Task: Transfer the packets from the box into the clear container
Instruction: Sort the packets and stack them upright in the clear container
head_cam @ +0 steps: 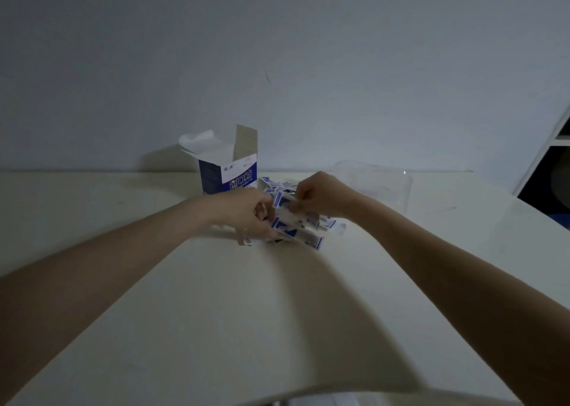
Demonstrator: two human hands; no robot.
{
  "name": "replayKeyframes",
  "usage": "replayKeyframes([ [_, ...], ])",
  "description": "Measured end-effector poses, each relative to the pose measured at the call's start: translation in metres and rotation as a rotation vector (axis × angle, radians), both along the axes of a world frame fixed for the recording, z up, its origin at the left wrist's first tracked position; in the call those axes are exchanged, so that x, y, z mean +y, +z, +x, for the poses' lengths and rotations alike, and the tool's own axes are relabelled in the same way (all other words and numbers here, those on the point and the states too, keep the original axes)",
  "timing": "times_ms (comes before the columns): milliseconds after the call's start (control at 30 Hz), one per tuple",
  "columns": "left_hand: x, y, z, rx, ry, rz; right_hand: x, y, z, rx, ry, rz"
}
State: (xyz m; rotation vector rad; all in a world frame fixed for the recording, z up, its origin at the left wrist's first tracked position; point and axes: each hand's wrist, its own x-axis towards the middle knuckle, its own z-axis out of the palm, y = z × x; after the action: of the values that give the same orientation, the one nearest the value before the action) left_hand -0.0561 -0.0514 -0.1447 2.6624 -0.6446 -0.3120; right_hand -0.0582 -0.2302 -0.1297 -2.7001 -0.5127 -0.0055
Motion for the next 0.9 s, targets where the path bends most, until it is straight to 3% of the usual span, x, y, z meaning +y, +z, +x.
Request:
replayKeyframes([
  [200,-0.024,-0.008,-0.005,-0.114,-0.047,0.036,-0.014,0.008,-0.013,0.034,-0.029,-0.012],
  [267,-0.028,-0.007,-0.009,-0.141,-0.053,0.001,-0.018,0.007,-0.023,0.134,-0.026,0.041],
  [433,-0.023,-0.009,-0.008,-0.147,-0.038,-0.040,-0.017,-0.005,-0.042,0.406,-0.008,-0.084],
  [533,-0.018,-0.011,-0.008,-0.218,-0.019,-0.051,-0.006,-0.012,-0.047,0.290,0.008,-0.250],
  [733,-0.010,-0.013,-0.010,-0.195,0.062,-0.107,-0.004,-0.015,-0.048,0.151,-0.036,-0.179],
  [900,-0.005,-0.011,-0.015,-0.177,0.044,-0.070,-0.025,0.000,-0.038,0.189,-0.159,0.132],
])
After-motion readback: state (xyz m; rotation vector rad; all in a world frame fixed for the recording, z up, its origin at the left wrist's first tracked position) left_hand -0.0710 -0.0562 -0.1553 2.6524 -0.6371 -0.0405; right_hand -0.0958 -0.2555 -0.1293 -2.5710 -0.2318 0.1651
